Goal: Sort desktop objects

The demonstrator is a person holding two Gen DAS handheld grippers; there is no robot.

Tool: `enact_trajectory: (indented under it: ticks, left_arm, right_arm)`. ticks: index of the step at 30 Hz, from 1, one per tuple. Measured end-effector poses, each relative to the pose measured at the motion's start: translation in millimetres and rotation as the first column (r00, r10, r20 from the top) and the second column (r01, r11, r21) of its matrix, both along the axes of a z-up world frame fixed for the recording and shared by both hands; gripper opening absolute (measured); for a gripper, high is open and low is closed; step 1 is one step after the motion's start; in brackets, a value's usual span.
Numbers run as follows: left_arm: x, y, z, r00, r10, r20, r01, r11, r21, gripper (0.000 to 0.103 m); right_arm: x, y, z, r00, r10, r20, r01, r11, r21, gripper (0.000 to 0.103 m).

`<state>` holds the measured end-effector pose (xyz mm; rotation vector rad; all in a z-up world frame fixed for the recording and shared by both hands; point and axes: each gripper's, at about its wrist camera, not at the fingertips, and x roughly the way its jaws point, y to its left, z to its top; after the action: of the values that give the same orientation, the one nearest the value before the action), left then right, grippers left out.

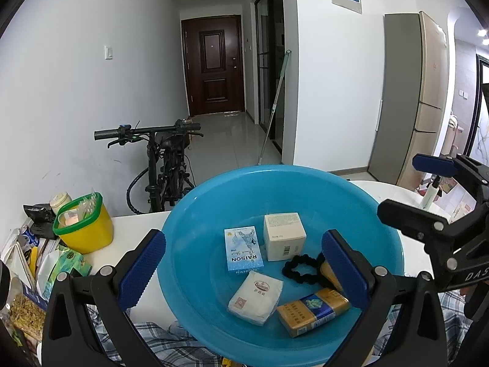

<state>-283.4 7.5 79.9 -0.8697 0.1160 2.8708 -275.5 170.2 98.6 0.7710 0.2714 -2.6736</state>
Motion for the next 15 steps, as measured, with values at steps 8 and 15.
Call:
enact_trajectory:
  ticks: [8, 15]
  left_arm:
    - [4.3, 0.1, 4.7, 1.0, -0.002, -0.015, 0.002, 1.0, 0.003, 0.103]
    - [8.0, -1.8, 10.1, 1.0, -0.002, -0.027, 0.002, 1.0, 0.011, 0.103]
  right_arm:
    - [1.3, 0.5, 2.5, 1.0, -0.004, 0.0, 0.004, 1.0, -0.01, 0.103]
    - [-3.1, 0.5, -1.4, 1.0, -0.011, 0.015, 0.011, 1.0, -0.012, 0.103]
